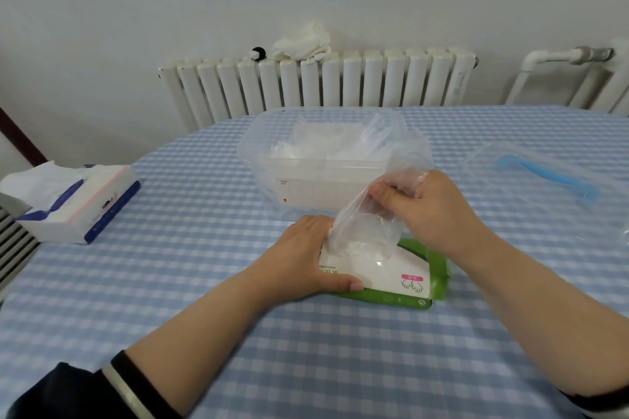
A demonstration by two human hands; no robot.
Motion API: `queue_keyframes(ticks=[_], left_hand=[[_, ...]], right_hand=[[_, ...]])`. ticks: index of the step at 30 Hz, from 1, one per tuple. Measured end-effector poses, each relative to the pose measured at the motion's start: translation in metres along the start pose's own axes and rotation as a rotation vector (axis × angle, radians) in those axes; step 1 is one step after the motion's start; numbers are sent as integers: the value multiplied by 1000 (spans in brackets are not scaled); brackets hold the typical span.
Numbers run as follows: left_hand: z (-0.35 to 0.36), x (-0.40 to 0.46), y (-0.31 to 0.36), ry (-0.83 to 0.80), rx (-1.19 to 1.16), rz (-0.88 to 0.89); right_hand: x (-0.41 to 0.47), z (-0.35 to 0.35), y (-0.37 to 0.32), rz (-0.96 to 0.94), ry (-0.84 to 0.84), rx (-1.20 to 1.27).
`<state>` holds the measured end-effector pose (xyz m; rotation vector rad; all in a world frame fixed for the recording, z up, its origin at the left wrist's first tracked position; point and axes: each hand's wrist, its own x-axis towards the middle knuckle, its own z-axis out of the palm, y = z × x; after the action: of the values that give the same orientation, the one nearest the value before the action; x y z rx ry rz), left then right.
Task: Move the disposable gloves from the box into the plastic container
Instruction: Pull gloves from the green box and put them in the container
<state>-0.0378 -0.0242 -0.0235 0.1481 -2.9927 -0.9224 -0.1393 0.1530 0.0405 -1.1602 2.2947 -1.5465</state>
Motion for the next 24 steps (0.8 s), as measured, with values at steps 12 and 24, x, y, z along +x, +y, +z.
queue_keyframes(ticks=[12,24], left_hand=[[0,-2,2,-35,8,38],[-36,3,88,450,-1218,-65]], right_hand=[[2,-27,-39,113,385,774],[-10,9,-31,108,322,1187]])
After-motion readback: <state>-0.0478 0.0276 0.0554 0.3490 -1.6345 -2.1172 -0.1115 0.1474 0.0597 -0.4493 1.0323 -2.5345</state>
